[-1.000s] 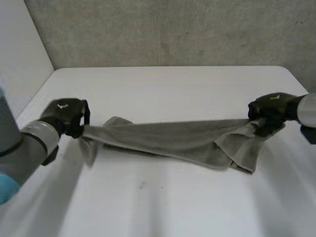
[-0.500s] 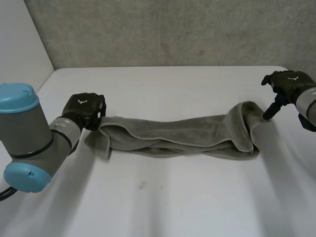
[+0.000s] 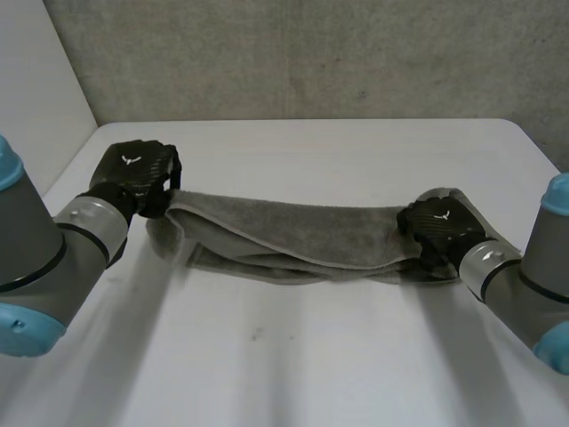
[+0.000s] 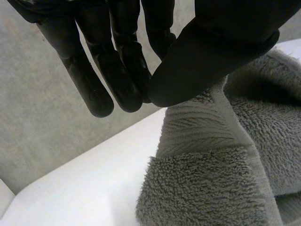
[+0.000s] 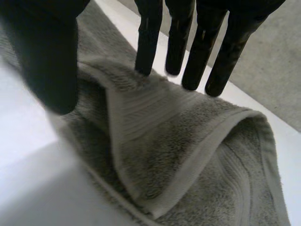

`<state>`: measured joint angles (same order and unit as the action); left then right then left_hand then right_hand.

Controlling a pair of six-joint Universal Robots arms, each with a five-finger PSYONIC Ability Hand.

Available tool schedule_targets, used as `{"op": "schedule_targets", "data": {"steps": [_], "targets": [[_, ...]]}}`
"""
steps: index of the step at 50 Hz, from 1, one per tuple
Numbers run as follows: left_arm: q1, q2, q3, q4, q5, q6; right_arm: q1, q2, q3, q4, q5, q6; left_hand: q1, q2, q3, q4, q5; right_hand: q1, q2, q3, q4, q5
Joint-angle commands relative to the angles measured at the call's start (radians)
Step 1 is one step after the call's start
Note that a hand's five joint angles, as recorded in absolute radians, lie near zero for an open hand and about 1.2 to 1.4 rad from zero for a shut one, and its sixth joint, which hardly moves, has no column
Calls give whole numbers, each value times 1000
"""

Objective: Fold the towel.

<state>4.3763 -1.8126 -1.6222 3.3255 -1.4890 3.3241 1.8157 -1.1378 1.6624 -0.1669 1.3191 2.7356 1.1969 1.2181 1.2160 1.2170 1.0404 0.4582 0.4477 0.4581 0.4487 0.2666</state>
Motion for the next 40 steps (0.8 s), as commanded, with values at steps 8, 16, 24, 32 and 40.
{"op": "schedule_targets", "data": {"steps": [8, 16, 24, 32, 40], "targets": [[-4, 50, -21, -7, 3, 2, -12, 20, -29, -163, 14, 4, 199, 178, 180, 179, 181, 938, 949, 938, 948, 955], [-4, 159, 18, -14, 6, 0, -13, -227, -102, -74, 15, 1, 199, 178, 180, 179, 181, 938, 949, 938, 948, 955], [12, 295, 158, -220, 7, 3, -81, -402, -405, 353, -12, -20, 199, 178, 180, 179, 181, 938, 949, 938, 948, 955], [26, 214, 237, -486, 18, 57, -99, -297, -540, 682, -23, -239, 199, 178, 180, 179, 181, 938, 949, 938, 948, 955], [22, -64, 165, -469, 7, 199, -15, -87, -452, 715, -5, -310, 199, 178, 180, 179, 181, 938, 949, 938, 948, 955]]}}
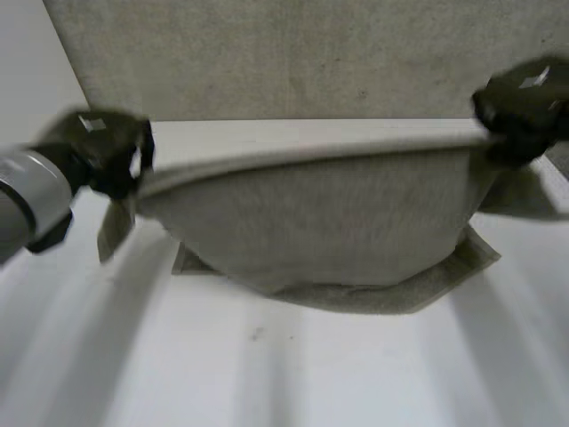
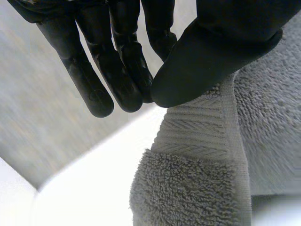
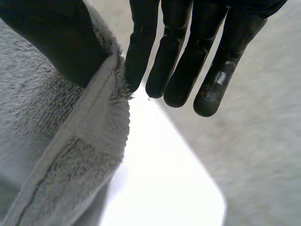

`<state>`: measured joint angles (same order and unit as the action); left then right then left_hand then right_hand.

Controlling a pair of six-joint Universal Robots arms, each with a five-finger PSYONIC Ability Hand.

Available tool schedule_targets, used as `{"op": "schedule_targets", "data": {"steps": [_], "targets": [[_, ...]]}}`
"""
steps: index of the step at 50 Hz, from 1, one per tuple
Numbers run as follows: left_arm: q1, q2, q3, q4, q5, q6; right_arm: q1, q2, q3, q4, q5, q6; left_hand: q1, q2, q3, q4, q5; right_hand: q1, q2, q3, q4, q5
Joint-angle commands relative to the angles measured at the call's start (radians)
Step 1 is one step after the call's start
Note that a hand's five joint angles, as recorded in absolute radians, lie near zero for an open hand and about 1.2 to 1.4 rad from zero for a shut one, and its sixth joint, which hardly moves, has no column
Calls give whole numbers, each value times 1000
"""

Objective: Fold the towel.

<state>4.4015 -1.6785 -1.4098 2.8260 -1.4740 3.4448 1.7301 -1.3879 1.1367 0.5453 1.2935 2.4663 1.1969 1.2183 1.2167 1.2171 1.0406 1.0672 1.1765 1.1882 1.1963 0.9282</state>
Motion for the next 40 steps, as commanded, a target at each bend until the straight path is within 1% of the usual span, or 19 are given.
{"op": "schedule_targets", "data": {"steps": [1, 3, 4, 7, 11, 13, 14, 16, 17, 19, 20, 22, 23, 24, 25, 26, 28, 36, 40], "targets": [[-4, -199, -47, 30, -8, 79, 71, 164, 74, 2, 21, -41, 199, 178, 180, 179, 181, 329, 220, 208, 200, 293], [-4, -280, -37, 68, -8, 85, 88, 249, 72, 1, 56, -50, 199, 178, 180, 179, 181, 329, 220, 208, 200, 293], [-4, -280, -37, 69, -8, 85, 88, 250, 72, 1, 56, -50, 199, 178, 180, 179, 181, 329, 220, 208, 200, 293], [-4, -357, -5, 140, -8, 88, 98, 369, 22, -5, 136, -121, 199, 178, 180, 179, 181, 329, 220, 208, 200, 293], [-4, -385, 28, 204, -6, 88, 109, 429, -49, -27, 171, -153, 199, 178, 180, 179, 181, 329, 220, 208, 200, 293], [-4, -401, 67, 304, -6, 86, 115, 472, -135, -97, 178, -153, 199, 178, 180, 179, 181, 329, 220, 208, 200, 293], [-4, -402, 68, 305, -6, 86, 115, 472, -135, -97, 178, -153, 199, 178, 180, 179, 181, 329, 220, 208, 200, 293], [-4, -400, 115, 474, -5, 85, 117, 487, -236, -232, 182, -150, 199, 178, 180, 179, 181, 329, 220, 208, 200, 293], [-4, -400, 115, 475, -5, 85, 117, 487, -236, -232, 182, -150, 199, 178, 180, 179, 181, 329, 220, 208, 200, 293], [-4, -388, 153, 707, -3, 82, 127, 480, -352, -454, 187, -120, 199, 178, 180, 179, 181, 329, 220, 208, 200, 293], [-4, -388, 153, 708, -3, 82, 128, 480, -353, -455, 187, -119, 199, 178, 180, 179, 181, 329, 220, 208, 200, 293], [-2, -351, 176, 950, -11, 82, 146, 425, -399, -743, 203, -61, 199, 178, 180, 179, 181, 329, 220, 208, 200, 293], [-2, -351, 177, 951, -11, 82, 146, 425, -399, -745, 204, -61, 199, 178, 180, 179, 181, 329, 220, 208, 200, 293], [2, -328, 180, 1058, -12, 77, 147, 379, -388, -854, 214, -35, 199, 178, 180, 179, 181, 329, 220, 208, 200, 293], [3, -328, 180, 1060, -12, 77, 149, 344, -365, -917, 225, -24, 199, 178, 180, 179, 181, 329, 220, 208, 200, 293], [4, -305, 178, 1126, -12, 71, 149, 343, -365, -918, 225, -24, 199, 178, 180, 179, 181, 329, 220, 208, 200, 293], [4, -293, 180, 1138, -12, 70, 149, 320, -342, -926, 230, -10, 199, 178, 180, 179, 181, 329, 220, 208, 200, 293], [50, -265, 144, 905, 0, 5, 154, 265, -160, -840, 224, -6, 199, 178, 180, 179, 181, 329, 220, 208, 200, 293], [50, -270, 95, 865, 4, 5, 155, 265, -95, -801, 225, -7, 199, 178, 180, 179, 181, 329, 220, 208, 200, 293]]}}
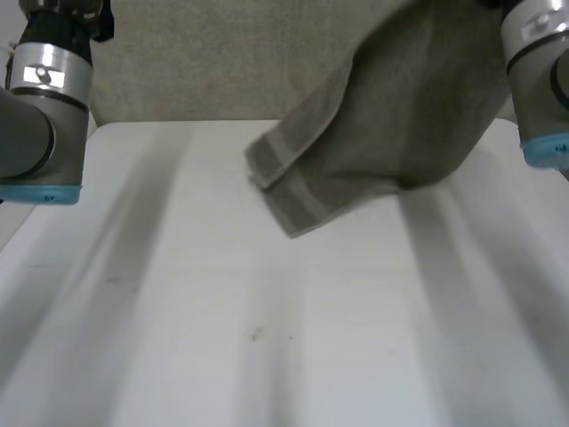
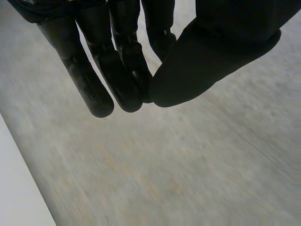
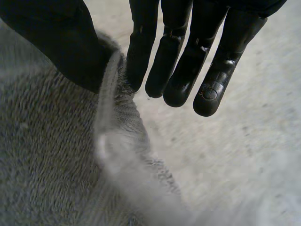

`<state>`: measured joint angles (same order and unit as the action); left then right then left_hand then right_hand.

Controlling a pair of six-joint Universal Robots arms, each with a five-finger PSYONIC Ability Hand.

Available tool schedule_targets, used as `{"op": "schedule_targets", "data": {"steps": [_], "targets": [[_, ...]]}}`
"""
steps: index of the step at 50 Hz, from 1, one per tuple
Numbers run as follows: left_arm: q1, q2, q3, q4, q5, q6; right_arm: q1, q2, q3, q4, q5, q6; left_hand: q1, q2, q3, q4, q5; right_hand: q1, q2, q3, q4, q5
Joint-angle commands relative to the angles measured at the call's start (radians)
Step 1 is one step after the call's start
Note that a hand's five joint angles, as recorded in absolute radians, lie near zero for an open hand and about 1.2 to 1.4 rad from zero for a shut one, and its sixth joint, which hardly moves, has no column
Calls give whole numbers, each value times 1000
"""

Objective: Fold the towel.

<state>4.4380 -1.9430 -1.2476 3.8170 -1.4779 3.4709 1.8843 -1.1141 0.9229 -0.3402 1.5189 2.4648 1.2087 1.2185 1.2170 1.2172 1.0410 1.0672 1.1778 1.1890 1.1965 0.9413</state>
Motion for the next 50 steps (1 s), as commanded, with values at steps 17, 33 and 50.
{"op": "schedule_targets", "data": {"steps": [17, 33, 50], "targets": [[-160, -65, -296, -145, -7, -286, 85, -127, 142, 221, -3, -20, -951, -961, -959, -960, -958, 329, 218, 207, 200, 280], [-350, -140, -214, -145, -19, -460, 160, -322, 151, 326, -8, -21, -942, -952, -951, -951, -949, 329, 218, 207, 200, 280], [-437, -264, -133, -132, -177, -475, 277, -480, 160, 408, 7, -38, -942, -952, -951, -951, -949, 329, 218, 207, 200, 280]]}}
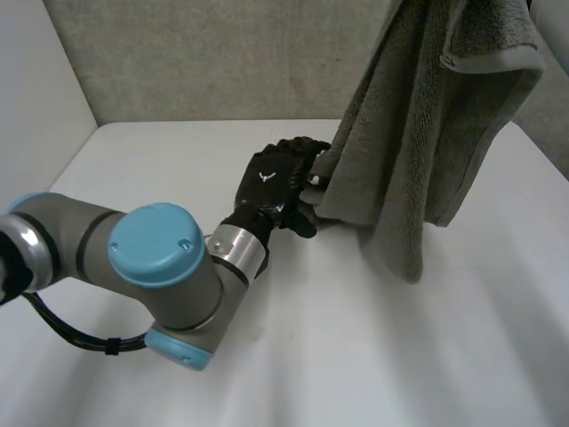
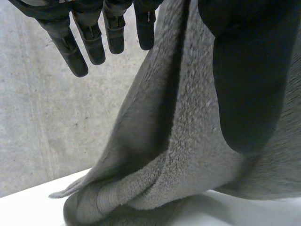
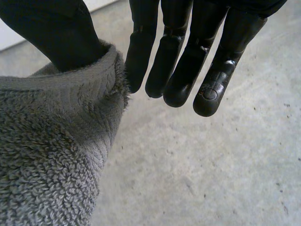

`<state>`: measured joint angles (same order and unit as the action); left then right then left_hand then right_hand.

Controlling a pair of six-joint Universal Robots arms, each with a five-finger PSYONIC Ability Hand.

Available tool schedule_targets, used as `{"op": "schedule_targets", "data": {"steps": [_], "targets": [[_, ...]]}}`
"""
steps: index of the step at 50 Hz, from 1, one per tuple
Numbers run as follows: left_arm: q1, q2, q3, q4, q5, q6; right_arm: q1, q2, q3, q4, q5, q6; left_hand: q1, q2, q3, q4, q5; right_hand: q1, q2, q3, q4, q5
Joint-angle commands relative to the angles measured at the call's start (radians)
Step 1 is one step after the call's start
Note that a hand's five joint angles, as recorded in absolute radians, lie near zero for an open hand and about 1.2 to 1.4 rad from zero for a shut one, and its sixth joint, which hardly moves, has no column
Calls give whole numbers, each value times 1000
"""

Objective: Fold the towel.

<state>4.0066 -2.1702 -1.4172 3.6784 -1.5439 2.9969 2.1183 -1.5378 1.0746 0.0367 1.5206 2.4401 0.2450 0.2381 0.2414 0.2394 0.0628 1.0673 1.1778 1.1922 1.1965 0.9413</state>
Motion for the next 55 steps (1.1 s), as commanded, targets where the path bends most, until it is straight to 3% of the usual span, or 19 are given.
{"op": "schedule_targets", "data": {"steps": [1, 22, 35, 38, 40, 46, 49, 55], "targets": [[-6, -45, 44, 8, -128, -1, 51, -74, 16, 31, 4, -13, 27, 34, 31, 33, 35, 329, 218, 204, 200, 280], [-6, -92, 49, 55, -117, 10, 68, -191, 74, 34, -4, -13, 142, 149, 145, 147, 149, 329, 218, 204, 200, 280], [-47, -102, 24, 72, 22, -6, 68, -200, 102, 31, -5, -13, 195, 201, 198, 200, 202, 329, 218, 204, 200, 280], [-54, -112, 34, 81, 34, -9, 68, -200, 116, 28, -7, -13, 356, 363, 360, 362, 364, 329, 218, 204, 200, 280], [-54, -135, 55, 103, 28, -7, 68, -202, 122, 26, -5, -13, 1147, 1154, 1150, 1152, 1154, 329, 218, 204, 200, 280], [-32, -132, 60, 170, -55, 4, 66, -203, 133, 25, 3, -13, 1151, 1158, 1155, 1157, 1159, 329, 218, 204, 200, 280], [22, -109, 47, 176, -122, 16, 62, -197, 139, 25, 3, -13, 1151, 1158, 1155, 1157, 1159, 329, 218, 204, 200, 280], [141, 47, -72, 166, -148, 176, 26, -194, 171, 29, -4, -7, 1151, 1158, 1155, 1157, 1159, 329, 218, 204, 200, 280]]}}
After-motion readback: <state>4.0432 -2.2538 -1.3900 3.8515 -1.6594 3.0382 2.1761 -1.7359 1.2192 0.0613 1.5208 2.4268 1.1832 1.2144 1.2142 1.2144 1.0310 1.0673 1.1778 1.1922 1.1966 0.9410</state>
